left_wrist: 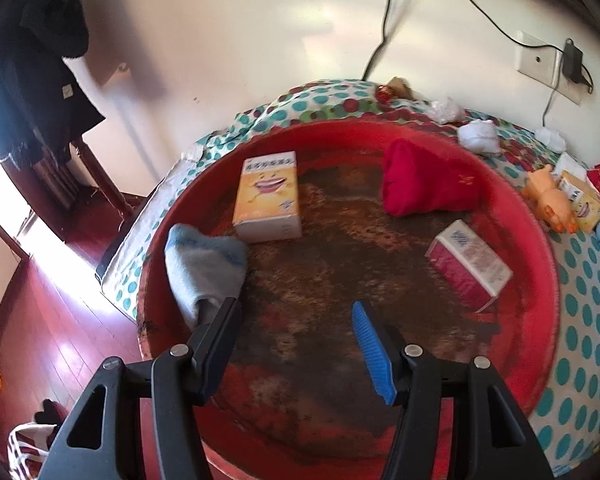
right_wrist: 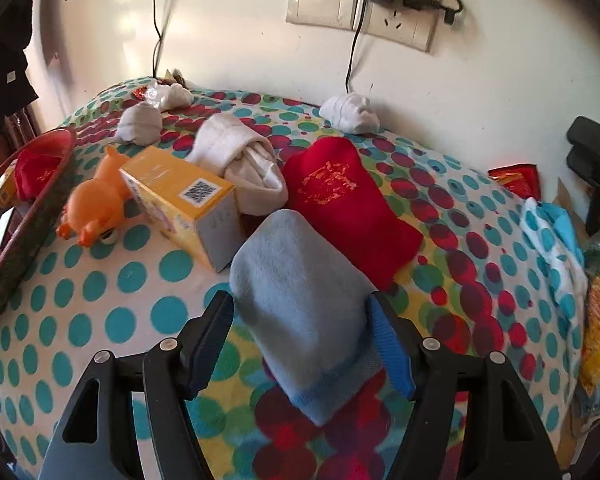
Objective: Organize objects
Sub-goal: 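Move the right tool to the grey sock and grasp it while the left tool approaches the orange toy, then grasp the orange toy figure with the left tool, then carry the orange toy into the red tray and open the left tool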
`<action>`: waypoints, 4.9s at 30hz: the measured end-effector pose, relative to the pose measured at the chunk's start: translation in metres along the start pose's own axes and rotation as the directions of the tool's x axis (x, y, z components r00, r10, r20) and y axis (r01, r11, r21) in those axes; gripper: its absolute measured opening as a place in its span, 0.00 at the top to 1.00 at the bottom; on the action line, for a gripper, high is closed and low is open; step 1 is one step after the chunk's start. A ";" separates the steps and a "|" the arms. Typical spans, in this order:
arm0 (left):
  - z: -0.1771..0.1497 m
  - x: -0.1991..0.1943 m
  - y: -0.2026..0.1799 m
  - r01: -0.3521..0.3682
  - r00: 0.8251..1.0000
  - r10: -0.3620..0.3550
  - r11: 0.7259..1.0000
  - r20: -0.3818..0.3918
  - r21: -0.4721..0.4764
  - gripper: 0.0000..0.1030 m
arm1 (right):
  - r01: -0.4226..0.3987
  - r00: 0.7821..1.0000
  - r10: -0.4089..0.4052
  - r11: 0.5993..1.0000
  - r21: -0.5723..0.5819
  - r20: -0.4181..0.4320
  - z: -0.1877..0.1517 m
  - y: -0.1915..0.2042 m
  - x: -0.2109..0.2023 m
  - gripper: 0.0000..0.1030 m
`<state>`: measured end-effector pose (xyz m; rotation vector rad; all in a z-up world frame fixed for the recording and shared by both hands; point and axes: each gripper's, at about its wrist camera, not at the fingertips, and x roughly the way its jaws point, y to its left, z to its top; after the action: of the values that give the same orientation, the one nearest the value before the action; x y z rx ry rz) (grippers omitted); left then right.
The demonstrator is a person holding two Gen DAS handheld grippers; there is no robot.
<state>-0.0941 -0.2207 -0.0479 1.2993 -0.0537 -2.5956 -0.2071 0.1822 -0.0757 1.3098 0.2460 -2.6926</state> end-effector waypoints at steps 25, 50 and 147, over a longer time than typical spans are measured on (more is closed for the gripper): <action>0.094 0.011 -0.218 0.358 0.924 -0.332 0.925 -0.188 0.127 0.36 | -0.009 1.000 0.007 0.996 0.090 0.023 -0.028 -0.042 -0.016 0.76; 0.113 0.076 -0.249 0.341 0.920 -0.307 0.934 -0.244 0.111 0.55 | -0.026 0.999 0.024 0.994 0.102 0.023 -0.029 -0.043 -0.015 0.73; 0.055 0.074 0.047 0.023 0.984 -0.035 0.997 -0.175 -0.069 0.53 | 0.030 0.999 -0.031 0.998 0.051 0.010 -0.026 -0.032 -0.014 0.70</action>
<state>-0.1712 -0.2872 -0.0659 1.5098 0.0830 -2.4711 -0.1847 0.2194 -0.0778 1.3148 0.1994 -2.7478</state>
